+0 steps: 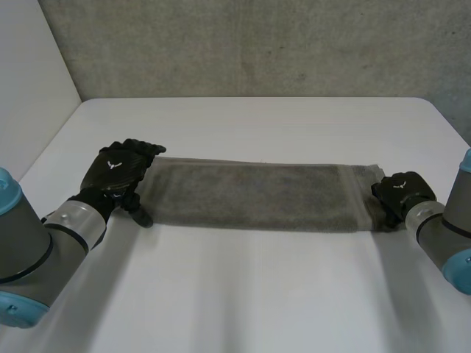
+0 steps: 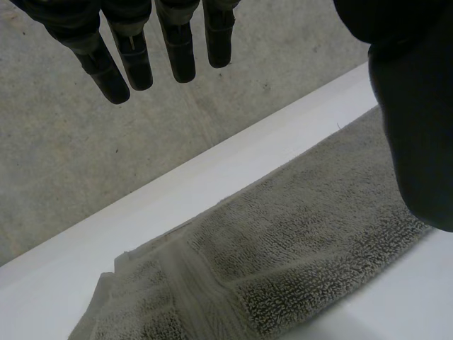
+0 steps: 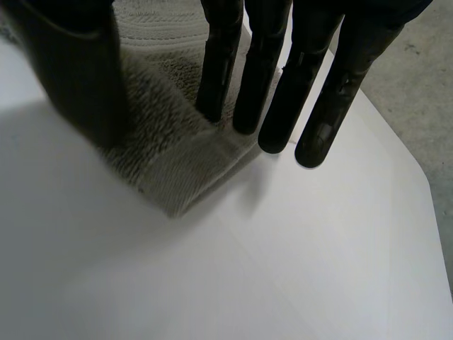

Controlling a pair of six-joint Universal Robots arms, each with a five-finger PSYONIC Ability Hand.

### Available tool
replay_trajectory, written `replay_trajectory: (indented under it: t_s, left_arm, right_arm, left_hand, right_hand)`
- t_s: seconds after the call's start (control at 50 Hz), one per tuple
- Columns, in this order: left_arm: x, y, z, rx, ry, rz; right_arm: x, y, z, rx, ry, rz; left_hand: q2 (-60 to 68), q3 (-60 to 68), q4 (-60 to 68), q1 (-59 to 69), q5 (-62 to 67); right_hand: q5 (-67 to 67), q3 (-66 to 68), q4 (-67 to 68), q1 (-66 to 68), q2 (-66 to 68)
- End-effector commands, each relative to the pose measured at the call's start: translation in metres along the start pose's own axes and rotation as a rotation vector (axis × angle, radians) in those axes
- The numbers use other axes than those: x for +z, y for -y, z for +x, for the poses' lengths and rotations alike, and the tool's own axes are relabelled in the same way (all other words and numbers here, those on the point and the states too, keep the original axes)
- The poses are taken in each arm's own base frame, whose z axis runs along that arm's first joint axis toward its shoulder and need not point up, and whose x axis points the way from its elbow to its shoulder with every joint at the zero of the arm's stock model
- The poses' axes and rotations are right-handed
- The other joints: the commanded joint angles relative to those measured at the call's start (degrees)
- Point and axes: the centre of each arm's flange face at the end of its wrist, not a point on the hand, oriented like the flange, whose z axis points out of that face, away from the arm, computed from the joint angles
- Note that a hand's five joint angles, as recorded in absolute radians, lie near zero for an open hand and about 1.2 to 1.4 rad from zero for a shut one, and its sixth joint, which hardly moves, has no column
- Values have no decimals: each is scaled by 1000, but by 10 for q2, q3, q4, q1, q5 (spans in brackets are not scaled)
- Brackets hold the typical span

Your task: Fold the towel.

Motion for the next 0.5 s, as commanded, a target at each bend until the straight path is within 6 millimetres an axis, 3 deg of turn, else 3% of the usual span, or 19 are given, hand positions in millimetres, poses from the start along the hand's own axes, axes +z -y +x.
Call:
replay_trajectory:
  t_s: [0.02, 0.12, 0.18, 0.22, 0.28, 0.32, 0.34, 0.38, 0.44, 0.5]
  left_arm:
    - [0, 0, 0, 1, 1, 1]
    - [-1, -1, 0, 0, 2, 1]
    - [-1, 0, 0, 1, 4, 2]
    - [-2, 3, -3, 3, 14, 11]
    - [-3, 4, -6, 3, 22, 14]
    - [-5, 5, -9, 3, 35, 16]
    - [-5, 5, -9, 3, 35, 16]
    - [-6, 7, -10, 3, 38, 22]
    - [-6, 8, -10, 4, 37, 25]
    - [-6, 8, -10, 4, 37, 26]
  right_arm:
    - [4, -3, -3, -3, 3, -8]
    - [6, -4, 4, -5, -20, -13]
    - [7, -5, 21, 6, -63, -25]
    - [8, -14, 53, 0, -131, -60]
    - [8, -22, 70, -36, -163, -92]
    - [9, -39, 99, -164, -211, -174]
    - [9, -39, 99, -164, -211, -175]
    - [9, -45, 129, -250, -287, -218]
    - [11, -36, 146, -263, -363, -221]
    - [11, -25, 148, -255, -386, -198]
  left_hand:
    - [-35, -28, -37, -43, -113]
    - [-35, -28, -37, -43, -113]
    - [-35, -28, -37, -43, -113]
    - [-35, -28, -37, -43, -113]
    - [-35, -28, -37, -43, -113]
    - [-35, -28, -37, -43, -113]
    - [-35, -28, -37, -43, -113]
    - [-35, -28, -37, -43, -113]
    - [-35, -28, -37, -43, -113]
    - [-35, -28, -37, -43, -113]
  right_hand:
    - [292, 289, 287, 287, 286]
    - [293, 290, 288, 289, 287]
    - [293, 290, 288, 289, 287]
    - [293, 290, 288, 289, 287]
    - [293, 290, 288, 289, 287]
    - [293, 290, 288, 289, 287]
    - [293, 290, 288, 289, 287]
    - [293, 290, 288, 289, 287]
    - [293, 290, 288, 289, 287]
    - [293, 290, 288, 289, 287]
